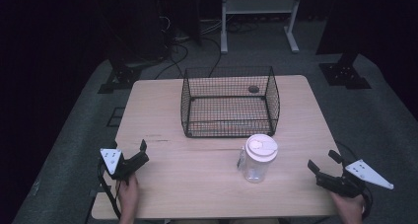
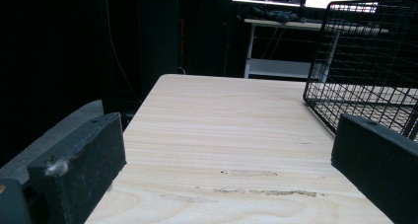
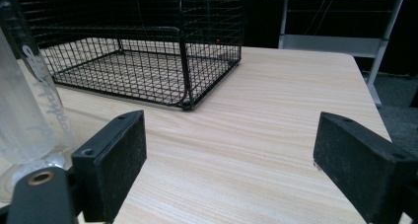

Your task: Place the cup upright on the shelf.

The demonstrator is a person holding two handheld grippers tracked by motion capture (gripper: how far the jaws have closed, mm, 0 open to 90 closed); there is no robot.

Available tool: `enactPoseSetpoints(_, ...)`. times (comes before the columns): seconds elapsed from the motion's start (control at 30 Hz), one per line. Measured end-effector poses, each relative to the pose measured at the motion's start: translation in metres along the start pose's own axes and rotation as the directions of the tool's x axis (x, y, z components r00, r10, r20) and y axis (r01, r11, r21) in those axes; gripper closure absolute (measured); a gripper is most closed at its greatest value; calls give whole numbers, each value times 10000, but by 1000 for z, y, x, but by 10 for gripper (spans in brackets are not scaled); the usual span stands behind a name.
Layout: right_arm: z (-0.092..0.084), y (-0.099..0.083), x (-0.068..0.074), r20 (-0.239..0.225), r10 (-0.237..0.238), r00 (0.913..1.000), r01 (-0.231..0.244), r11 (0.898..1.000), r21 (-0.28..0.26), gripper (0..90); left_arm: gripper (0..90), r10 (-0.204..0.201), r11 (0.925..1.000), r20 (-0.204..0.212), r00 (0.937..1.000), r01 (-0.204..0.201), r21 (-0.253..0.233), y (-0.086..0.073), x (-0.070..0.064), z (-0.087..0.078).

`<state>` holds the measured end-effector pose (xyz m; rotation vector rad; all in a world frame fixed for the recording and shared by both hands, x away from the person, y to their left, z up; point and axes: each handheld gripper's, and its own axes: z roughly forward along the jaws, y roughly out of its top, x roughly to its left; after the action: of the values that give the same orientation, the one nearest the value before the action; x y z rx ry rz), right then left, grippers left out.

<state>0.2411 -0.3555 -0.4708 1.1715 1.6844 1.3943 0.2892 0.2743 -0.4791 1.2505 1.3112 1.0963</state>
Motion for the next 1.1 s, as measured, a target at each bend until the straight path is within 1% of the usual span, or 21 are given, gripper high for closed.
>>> enactPoseSetpoints(0.07, 0, 1, -1, -102, 82, 9999, -82, 10000, -5, 114, 0, -6, 10000, 15, 10000, 6, 1, 0, 0, 0)
enactPoseSetpoints(0.13, -1, 2, 0, -99, 38, 9999, -38, 10000, 25, 108, 0, -16, 10000, 20, 10000, 16, 4, 0, 0, 0)
enactPoseSetpoints(0.2, -2, 6, 1, -270, -31, 9996, 32, 10000, 49, 107, 0, -20, 10000, 41, 10000, 20, 4, 0, 0, -1)
enactPoseSetpoints(0.3, -4, 10, 3, -352, -112, 9993, 110, 9999, -42, 106, 0, -20, 10000, 53, 10000, 20, 8, 0, 0, -1)
enactPoseSetpoints(0.33, -6, 13, 5, -525, -12, 9986, 8, 10000, -71, 97, 0, -18, 10000, 54, 10000, 18, 10, 0, 0, -1)
enactPoseSetpoints(0.37, -6, 13, 5, -595, 8, 9982, -12, 10000, -63, 94, 0, -39, 10000, 54, 10000, 39, 5, 0, 0, -1)
enactPoseSetpoints(0.4, -6, 13, 5, -595, 8, 9982, -12, 10000, -63, 94, 0, -60, 10000, 64, 10000, 60, -6, 0, 0, -1)
enactPoseSetpoints(0.47, -9, 17, 9, -827, -39, 9966, 39, 10000, -3, 84, 0, -59, 10000, 80, 10000, 59, -18, 0, 0, -1)
enactPoseSetpoints(0.5, -9, 17, 9, -827, -39, 9966, 39, 10000, -3, 84, 0, -40, 10000, 85, 10000, 40, -1, 0, 0, -1)
enactPoseSetpoints(0.53, -12, 21, 12, -1047, 18, 9945, -21, 10000, -23, 70, 0, -29, 10000, 81, 10000, 29, 3, 0, 0, -1)
enactPoseSetpoints(0.6, -14, 24, 15, -1174, -7, 9931, 0, 10000, -64, 65, 0, -35, 10000, 82, 10000, 35, -3, 0, 0, -1)
enactPoseSetpoints(0.67, -16, 28, 19, -1452, 9, 9894, -25, 9999, -107, 55, 0, -38, 10000, 87, 10000, 38, -9, 0, 0, -1)
enactPoseSetpoints(0.7, -17, 30, 21, -1561, -17, 9877, 2, 10000, -99, 39, 0, -20, 10000, 91, 10000, 20, -5, 0, 0, -1)
enactPoseSetpoints(0.87, -17, 39, 35, -2032, -288, 9787, 279, 9996, -73, 23, 0, -38, 10000, 78, 10000, 38, -13, 0, 0, -1)
enactPoseSetpoints(0.9, -17, 39, 35, -2032, -288, 9787, 279, 9996, -73, 23, 0, -38, 10000, 78, 10000, 38, -13, 0, 0, -1)
enactPoseSetpoints(0.93, -16, 41, 39, -2077, -380, 9775, 372, 9993, -75, 23, 0, -54, 10000, 76, 10000, 54, -21, 0, 0, -1)
enactPoseSetpoints(0.97, -15, 45, 45, -2234, -447, 9737, 434, 9990, -108, 22, 0, -45, 10000, 81, 10000, 45, -12, 0, 0, -1)
enactPoseSetpoints(1.1, -11, 49, 58, -2589, -599, 9640, 626, 9980, 23, 17, 0, -1, 10000, 96, 10000, 1, -5, 0, 0, -1)
